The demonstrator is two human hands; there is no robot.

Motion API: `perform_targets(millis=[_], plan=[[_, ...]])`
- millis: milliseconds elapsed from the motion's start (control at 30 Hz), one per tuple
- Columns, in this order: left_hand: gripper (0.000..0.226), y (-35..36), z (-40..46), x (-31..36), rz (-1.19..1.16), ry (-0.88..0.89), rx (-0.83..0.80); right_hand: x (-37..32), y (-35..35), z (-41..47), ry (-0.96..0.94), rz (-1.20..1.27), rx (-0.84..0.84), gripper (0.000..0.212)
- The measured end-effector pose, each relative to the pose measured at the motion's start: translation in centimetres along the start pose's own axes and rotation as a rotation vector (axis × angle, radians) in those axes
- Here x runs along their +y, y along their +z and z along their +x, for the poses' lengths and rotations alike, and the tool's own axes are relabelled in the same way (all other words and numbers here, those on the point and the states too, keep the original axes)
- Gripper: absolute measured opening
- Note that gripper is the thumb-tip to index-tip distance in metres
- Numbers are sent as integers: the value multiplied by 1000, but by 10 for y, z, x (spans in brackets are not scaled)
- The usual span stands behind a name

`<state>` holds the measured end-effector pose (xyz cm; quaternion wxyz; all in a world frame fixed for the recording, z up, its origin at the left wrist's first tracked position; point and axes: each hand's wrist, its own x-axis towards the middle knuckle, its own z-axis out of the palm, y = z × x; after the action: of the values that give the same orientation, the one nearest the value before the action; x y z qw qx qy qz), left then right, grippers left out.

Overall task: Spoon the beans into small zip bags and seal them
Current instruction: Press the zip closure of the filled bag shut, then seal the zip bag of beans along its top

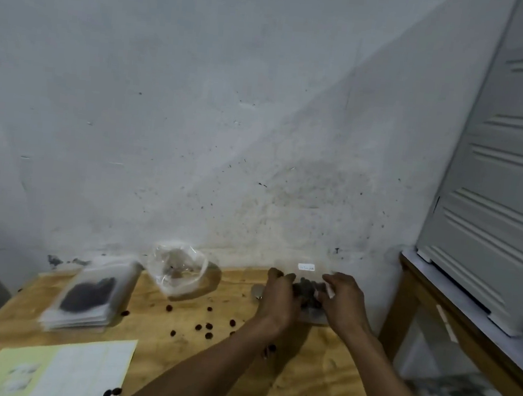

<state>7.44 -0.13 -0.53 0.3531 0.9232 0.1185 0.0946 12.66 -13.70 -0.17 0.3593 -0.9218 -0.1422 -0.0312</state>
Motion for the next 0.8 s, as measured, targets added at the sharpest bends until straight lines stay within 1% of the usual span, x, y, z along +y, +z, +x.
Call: perform_targets(millis=[100,167,300,433,533,667,733,800], plan=[[49,14,1,-13,370,177,-74,14,13,3,-111,-137,-111,41],[49,22,4,-22,477,258,-157,25,23,2,-144,-143,-141,37],[48,20,17,-26,490,262,-237,37,33,5,-167,-175,-114,36],[46,13,25,-24,511,257,-293,39,34,7,-166,-220,-137,44],[51,12,21,-21,530,250,-291,42,34,10,-174,-220,-197,46],[49,11,20,-21,525,247,-296,39,28,14,-156,-238,-286,49],[50,7,17,-23,478,272,-249,37,23,14,-147,-236,-336,53],[51,1,10,-29,432,303,-137,34,19,11,-157,-228,-334,61]])
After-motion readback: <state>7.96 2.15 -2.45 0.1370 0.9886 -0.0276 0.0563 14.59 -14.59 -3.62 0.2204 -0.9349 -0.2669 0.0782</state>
